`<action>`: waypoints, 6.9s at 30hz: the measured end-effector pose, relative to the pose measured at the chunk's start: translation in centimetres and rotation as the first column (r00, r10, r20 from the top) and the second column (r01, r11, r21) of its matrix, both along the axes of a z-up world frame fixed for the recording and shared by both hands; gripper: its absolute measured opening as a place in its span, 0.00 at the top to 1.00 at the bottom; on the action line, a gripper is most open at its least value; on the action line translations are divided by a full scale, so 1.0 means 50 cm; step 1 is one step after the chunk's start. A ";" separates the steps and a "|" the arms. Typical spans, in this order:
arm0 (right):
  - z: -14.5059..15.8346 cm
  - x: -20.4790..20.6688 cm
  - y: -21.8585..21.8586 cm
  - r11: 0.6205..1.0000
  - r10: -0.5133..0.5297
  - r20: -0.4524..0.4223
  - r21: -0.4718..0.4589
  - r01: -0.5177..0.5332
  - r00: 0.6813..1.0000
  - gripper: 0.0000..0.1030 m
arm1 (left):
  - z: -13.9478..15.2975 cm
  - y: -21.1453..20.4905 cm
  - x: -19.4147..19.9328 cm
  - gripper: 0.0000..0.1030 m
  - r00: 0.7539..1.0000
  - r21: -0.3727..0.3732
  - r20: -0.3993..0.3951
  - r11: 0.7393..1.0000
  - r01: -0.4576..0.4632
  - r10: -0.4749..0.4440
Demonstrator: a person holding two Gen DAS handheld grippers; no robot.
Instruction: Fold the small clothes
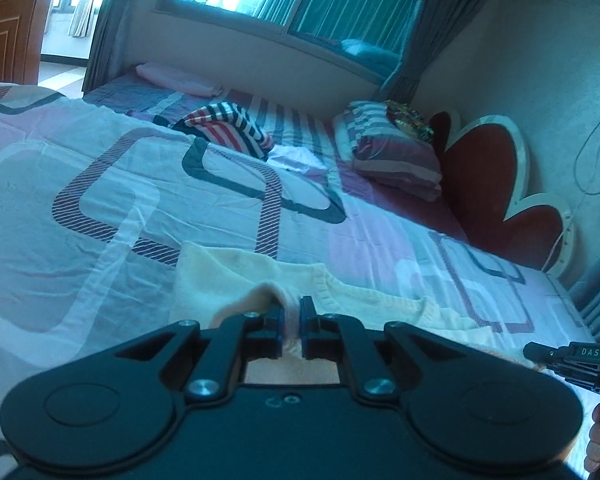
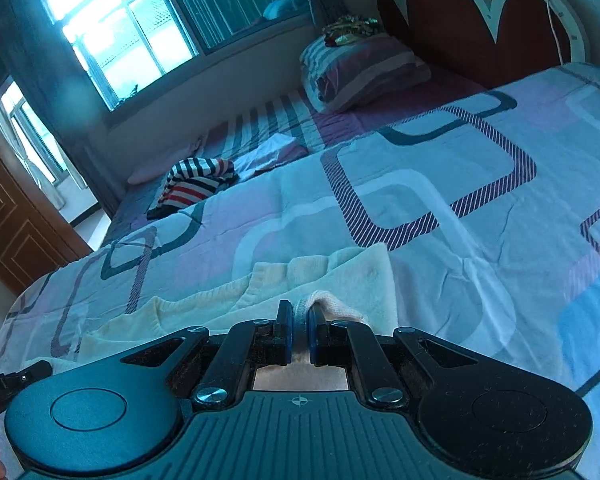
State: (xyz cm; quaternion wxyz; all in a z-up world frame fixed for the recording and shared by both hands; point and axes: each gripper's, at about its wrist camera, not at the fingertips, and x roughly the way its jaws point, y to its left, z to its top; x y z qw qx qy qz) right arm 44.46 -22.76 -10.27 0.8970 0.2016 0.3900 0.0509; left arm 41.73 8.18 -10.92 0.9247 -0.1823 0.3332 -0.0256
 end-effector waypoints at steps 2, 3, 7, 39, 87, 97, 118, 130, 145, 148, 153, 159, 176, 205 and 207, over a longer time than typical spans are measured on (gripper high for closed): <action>-0.022 0.029 -0.001 1.000 -0.003 -0.029 -0.001 0.003 1.000 0.93 | -0.015 -0.002 0.027 0.94 1.000 0.019 -0.020 1.000 -0.002 0.002; -0.030 0.040 -0.001 1.000 -0.005 -0.038 -0.003 0.005 0.999 0.93 | -0.020 -0.003 0.038 0.94 1.000 0.027 -0.027 1.000 -0.003 0.004; -0.056 0.074 -0.004 1.000 -0.009 -0.067 -0.001 0.009 0.998 0.93 | -0.036 -0.007 0.072 0.93 0.999 0.061 -0.052 0.998 -0.010 0.013; -0.129 0.159 -0.003 0.971 0.173 -0.049 -0.156 -0.178 0.984 0.71 | -0.107 0.000 0.165 0.92 0.984 0.134 -0.118 0.980 0.147 -0.132; -0.070 0.102 0.124 0.958 0.224 0.027 -0.188 -0.215 0.974 0.95 | -0.051 -0.097 0.091 0.33 0.992 0.155 -0.054 0.980 0.121 -0.114; -0.132 0.087 0.167 0.944 0.245 -0.039 -0.217 -0.248 0.969 0.95 | -0.102 -0.127 0.102 0.32 0.985 0.201 -0.137 0.971 0.133 -0.107; -0.082 -0.005 0.134 0.958 0.242 0.000 -0.161 -0.238 0.970 0.88 | -0.050 -0.128 -0.009 0.29 0.987 0.228 -0.121 0.964 0.135 -0.110; -0.128 -0.043 0.194 0.934 0.279 -0.021 -0.228 -0.276 0.960 0.57 | -0.089 -0.123 -0.023 0.29 0.983 0.269 -0.156 0.953 0.137 -0.097; -0.099 -0.098 0.158 0.952 0.155 -0.045 -0.260 -0.162 0.987 0.57 | -0.069 -0.083 -0.087 0.29 0.983 0.241 -0.164 0.963 0.123 -0.085; -0.084 -0.121 0.172 0.955 0.161 -0.038 -0.247 -0.166 0.986 0.57 | -0.060 -0.068 -0.115 0.28 0.982 0.210 -0.166 0.970 0.122 -0.088; -0.071 -0.150 0.222 0.958 0.189 -0.039 -0.214 -0.193 0.981 0.57 | -0.059 -0.053 -0.162 0.28 0.976 0.151 -0.192 0.980 0.131 -0.101; -0.077 -0.184 0.278 0.948 0.233 -0.052 -0.209 -0.238 0.971 0.57 | -0.063 -0.045 -0.230 0.29 0.970 0.104 -0.216 0.985 0.137 -0.112; -0.116 -0.236 0.246 0.955 0.164 -0.092 -0.236 -0.182 0.982 0.57 | -0.133 0.022 -0.238 0.19 0.973 -0.376 -0.231 0.923 -0.083 -0.006; -0.163 -0.117 0.335 0.908 0.220 -0.009 -0.363 -0.208 0.976 0.57 | -0.127 0.031 -0.146 0.94 0.987 -0.426 0.015 0.894 -0.139 0.161; -0.164 -0.114 0.331 0.907 0.234 -0.011 -0.357 -0.222 0.972 0.57 | -0.093 0.003 -0.140 0.94 0.990 -0.362 0.056 0.927 -0.101 0.130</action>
